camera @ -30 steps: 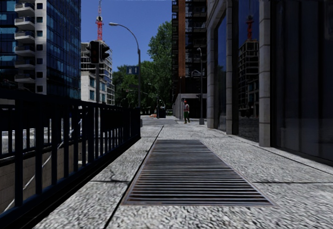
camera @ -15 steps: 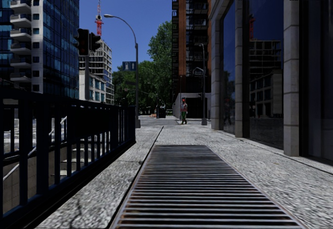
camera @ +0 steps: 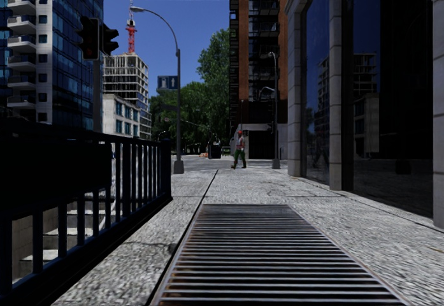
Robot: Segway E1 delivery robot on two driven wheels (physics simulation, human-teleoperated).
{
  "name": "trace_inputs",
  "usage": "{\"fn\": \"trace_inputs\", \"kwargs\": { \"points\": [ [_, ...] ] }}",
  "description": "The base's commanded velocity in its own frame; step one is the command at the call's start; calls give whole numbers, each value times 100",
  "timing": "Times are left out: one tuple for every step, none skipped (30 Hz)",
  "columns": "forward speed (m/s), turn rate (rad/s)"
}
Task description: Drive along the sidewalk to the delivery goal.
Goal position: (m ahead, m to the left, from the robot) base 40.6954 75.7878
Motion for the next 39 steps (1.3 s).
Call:
{"fn": "trace_inputs", "kwargs": {
  "points": [
    [191,0],
    [191,0],
    [191,0],
    [191,0],
    [191,0],
    [191,0],
    [191,0],
    [191,0],
    [191,0],
    [191,0],
    [191,0],
    [191,0],
    [191,0],
    [191,0],
    [191,0],
    [191,0],
    [191,0],
    [191,0],
    [191,0],
    [191,0],
    [191,0],
    [191,0],
    [191,0],
    [191,0],
    [191,0],
    [191,0],
    [191,0],
    [191,0],
    [191,0],
    [191,0],
    [191,0],
    [191,0],
    [191,0],
    [191,0],
    [191,0],
    [191,0],
    [191,0],
    [191,0],
    [191,0]
  ]
}}
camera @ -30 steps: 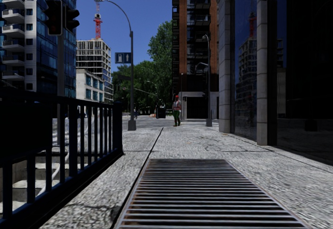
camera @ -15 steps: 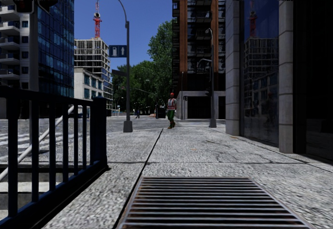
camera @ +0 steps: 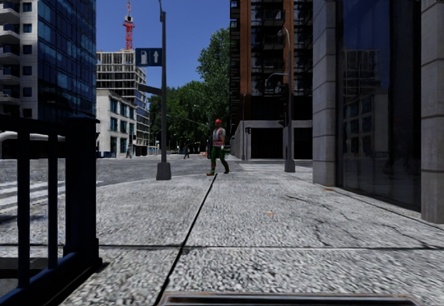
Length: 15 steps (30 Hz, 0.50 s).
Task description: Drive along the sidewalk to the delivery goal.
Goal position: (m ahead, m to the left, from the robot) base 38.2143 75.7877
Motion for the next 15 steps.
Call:
{"fn": "trace_inputs", "kwargs": {
  "points": [
    [191,0],
    [191,0],
    [191,0],
    [191,0],
    [191,0],
    [191,0],
    [191,0],
    [191,7],
    [191,7],
    [191,18],
    [191,26],
    [191,29],
    [191,38],
    [191,45],
    [191,54]
  ]
}}
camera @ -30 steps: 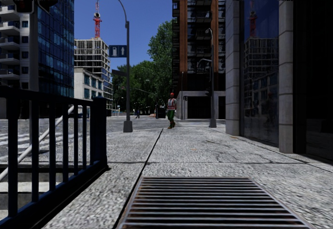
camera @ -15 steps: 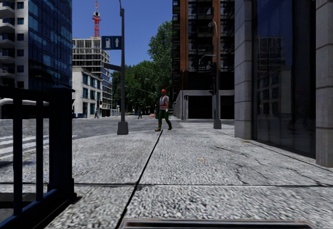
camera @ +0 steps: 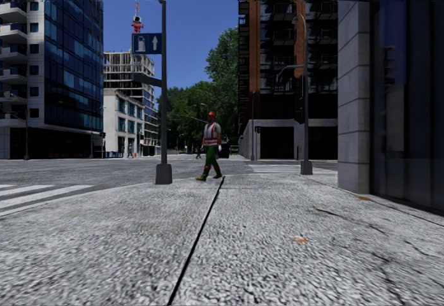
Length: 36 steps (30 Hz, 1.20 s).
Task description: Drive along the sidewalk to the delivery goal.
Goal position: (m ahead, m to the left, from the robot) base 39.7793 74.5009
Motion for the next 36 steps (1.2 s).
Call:
{"fn": "trace_inputs", "kwargs": {
  "points": [
    [189,57],
    [178,58],
    [178,58],
    [153,66],
    [153,66],
    [151,68],
    [150,68],
    [150,68],
    [150,68],
    [150,68],
    [150,68],
    [150,68],
    [150,68],
    [150,68],
    [150,68],
    [150,68],
    [150,68],
    [150,66],
    [150,62],
    [150,60],
    [150,60],
    [150,59],
    [150,59],
    [150,58],
    [150,56],
    [150,54],
    [150,54],
    [151,54],
    [151,64],
    [151,69],
    [151,70],
    [151,72],
    [151,73],
    [151,73],
    [151,73],
    [151,73]
  ]
}}
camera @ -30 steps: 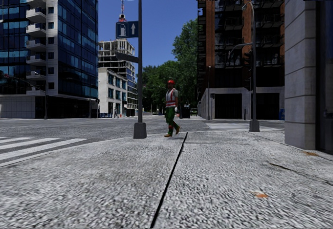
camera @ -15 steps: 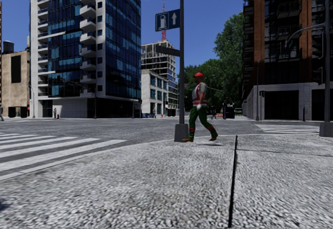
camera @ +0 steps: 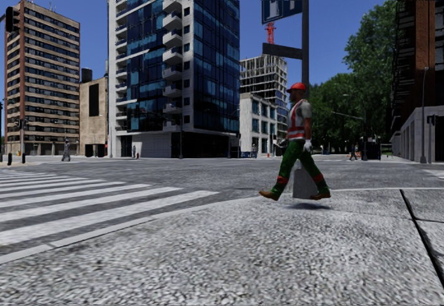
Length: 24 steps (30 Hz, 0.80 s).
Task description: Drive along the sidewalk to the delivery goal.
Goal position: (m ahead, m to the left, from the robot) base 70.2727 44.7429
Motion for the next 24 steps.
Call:
{"fn": "trace_inputs", "kwargs": {
  "points": [
    [151,75],
    [151,75],
    [151,76],
    [151,77],
    [151,77],
    [151,77],
    [151,77],
    [151,77],
    [151,77],
    [151,77],
    [151,77],
    [151,77],
    [151,77],
    [151,77],
    [151,77],
    [151,76],
    [151,73],
    [151,72],
    [151,71],
    [151,71],
    [151,69],
    [151,69],
    [151,69],
    [151,69]
  ]
}}
